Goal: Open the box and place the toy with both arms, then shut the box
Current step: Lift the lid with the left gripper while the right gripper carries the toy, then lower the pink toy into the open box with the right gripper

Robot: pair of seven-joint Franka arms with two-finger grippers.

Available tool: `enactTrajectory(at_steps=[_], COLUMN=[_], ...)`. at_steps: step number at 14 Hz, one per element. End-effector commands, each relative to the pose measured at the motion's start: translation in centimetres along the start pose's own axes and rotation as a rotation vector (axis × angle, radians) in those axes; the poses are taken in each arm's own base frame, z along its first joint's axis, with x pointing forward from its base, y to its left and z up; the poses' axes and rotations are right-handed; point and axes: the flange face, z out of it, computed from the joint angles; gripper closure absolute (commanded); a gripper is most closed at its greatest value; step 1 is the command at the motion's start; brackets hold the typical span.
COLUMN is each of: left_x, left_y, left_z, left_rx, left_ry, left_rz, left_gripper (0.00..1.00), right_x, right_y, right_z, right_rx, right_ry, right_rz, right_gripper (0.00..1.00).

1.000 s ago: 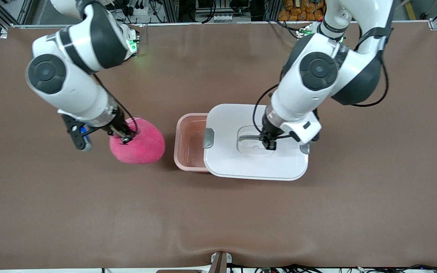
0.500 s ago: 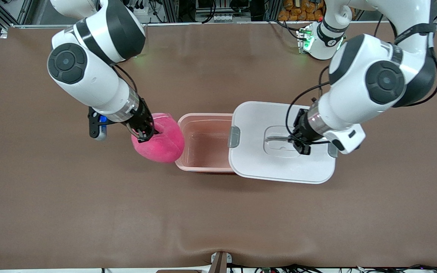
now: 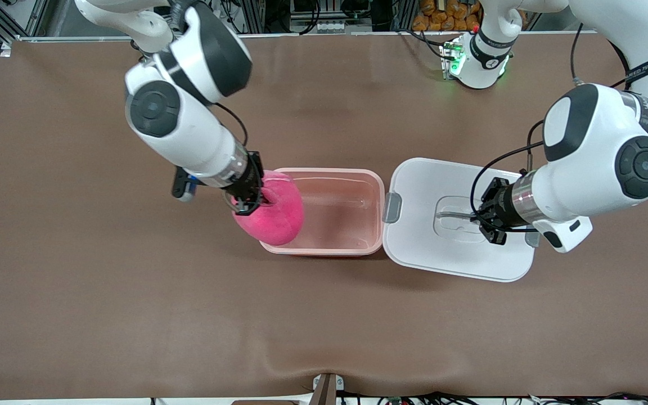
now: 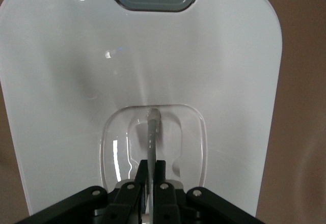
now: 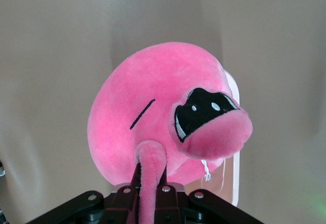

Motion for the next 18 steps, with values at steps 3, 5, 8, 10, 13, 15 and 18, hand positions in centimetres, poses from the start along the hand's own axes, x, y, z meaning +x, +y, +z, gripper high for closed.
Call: enactTrajectory(at_steps=[3,5,8,10,13,15,18], left_x=[0.7,0.4,0.6,0.7,0.6,0.6,0.4], left_y=[-1.3,-1.3,-1.3,-1.3,-1.3,-1.3,-1.3], left_z=[0.3,0.5,0.6,0.5,0.6,0.6,0.7], left_rx=[0.028,0.030,0.033,0.031,0.033,0.034,0.036], left_ry=[-0.023,-0.025,-0.023,-0.025,-0.025,-0.023,-0.023], left_rz=[0.067,0.072,0.068,0.066,0.069,0.069,0.072], left_gripper=[1.00,1.00,1.00,1.00,1.00,1.00,1.00], right_x=[-1.9,-2.8,-3.4,-3.8,-4.3,-5.1,-5.1], right_y=[-0.1,0.3,-0.3,-0.4,-0.2,0.3,-0.2], right_z=[1.9,3.0,5.0,5.9,6.8,7.3,9.4], right_rx=[0.006,0.006,0.021,0.029,0.030,0.034,0.033], right_ry=[-0.005,-0.002,-0.013,-0.020,-0.018,-0.023,-0.008], right_rz=[0.050,0.071,0.182,0.248,0.263,0.259,0.268], right_gripper=[1.00,1.00,1.00,1.00,1.00,1.00,1.00])
